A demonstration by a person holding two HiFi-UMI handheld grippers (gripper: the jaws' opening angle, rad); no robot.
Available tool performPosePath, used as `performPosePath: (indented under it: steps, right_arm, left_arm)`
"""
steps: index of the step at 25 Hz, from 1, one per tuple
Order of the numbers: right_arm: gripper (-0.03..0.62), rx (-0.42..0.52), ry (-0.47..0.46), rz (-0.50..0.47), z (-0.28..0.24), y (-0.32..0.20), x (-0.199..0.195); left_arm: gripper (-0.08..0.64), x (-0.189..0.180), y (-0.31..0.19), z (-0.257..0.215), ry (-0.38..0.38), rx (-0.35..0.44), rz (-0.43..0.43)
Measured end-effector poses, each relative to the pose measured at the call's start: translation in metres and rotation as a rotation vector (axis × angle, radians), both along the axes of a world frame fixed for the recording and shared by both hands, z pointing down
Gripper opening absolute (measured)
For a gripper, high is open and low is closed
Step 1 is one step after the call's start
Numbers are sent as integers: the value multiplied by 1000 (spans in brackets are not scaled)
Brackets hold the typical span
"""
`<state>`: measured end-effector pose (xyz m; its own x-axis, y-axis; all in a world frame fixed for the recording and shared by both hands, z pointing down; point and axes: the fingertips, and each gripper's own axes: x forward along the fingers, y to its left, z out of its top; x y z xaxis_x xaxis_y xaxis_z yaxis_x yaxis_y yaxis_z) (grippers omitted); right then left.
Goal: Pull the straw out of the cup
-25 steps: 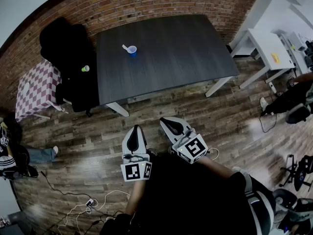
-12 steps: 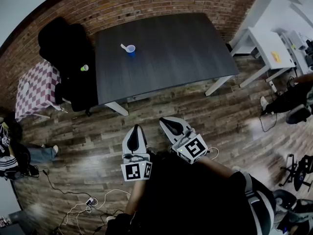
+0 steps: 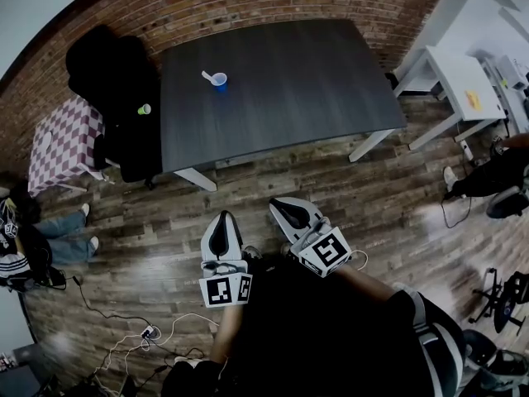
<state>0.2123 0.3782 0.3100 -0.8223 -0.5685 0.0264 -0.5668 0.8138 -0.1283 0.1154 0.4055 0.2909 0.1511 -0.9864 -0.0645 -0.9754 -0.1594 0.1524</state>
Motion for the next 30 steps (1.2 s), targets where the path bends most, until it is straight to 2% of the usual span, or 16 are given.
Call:
performPosePath:
  steps: [7,12,19,30]
  right_arm:
    - [5,6,-6,-6,2,-17,10]
    - [5,0,2,-6,7,-32,-1]
    - [5,1,23,17,15,-73,-29]
    - [5,13,39,39,8,-154,-100]
  left_arm:
    - [5,18,-4,9,-12,-30,7]
    - [5,11,-22,10,-7,-26,13]
    - [5,-19,-71,20,10,-21,33]
    - [5,-92,-157,15,23,-22,58]
